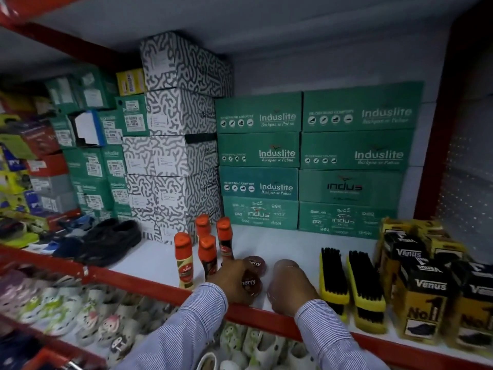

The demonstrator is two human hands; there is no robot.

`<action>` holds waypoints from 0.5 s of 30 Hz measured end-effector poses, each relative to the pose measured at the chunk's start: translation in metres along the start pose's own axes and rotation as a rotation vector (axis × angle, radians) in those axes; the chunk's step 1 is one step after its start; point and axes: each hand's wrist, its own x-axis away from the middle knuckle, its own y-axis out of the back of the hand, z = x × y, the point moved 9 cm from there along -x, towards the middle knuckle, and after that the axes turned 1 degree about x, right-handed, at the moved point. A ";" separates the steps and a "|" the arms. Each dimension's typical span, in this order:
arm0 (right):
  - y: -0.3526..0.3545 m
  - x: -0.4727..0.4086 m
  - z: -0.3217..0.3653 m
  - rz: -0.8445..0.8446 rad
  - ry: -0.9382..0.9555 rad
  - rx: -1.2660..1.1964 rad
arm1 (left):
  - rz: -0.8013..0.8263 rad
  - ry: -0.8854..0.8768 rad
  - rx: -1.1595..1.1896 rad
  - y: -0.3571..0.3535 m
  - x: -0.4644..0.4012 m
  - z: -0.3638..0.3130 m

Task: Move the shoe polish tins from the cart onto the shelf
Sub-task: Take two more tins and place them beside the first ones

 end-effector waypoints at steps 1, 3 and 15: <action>0.001 0.001 -0.001 -0.003 0.003 -0.007 | 0.024 0.007 -0.026 -0.005 -0.004 0.007; 0.002 0.001 -0.004 0.005 0.013 -0.005 | 0.059 -0.003 -0.042 -0.007 -0.010 0.012; 0.022 -0.042 -0.002 -0.053 -0.046 -0.009 | -0.162 -0.067 0.054 0.004 -0.046 0.000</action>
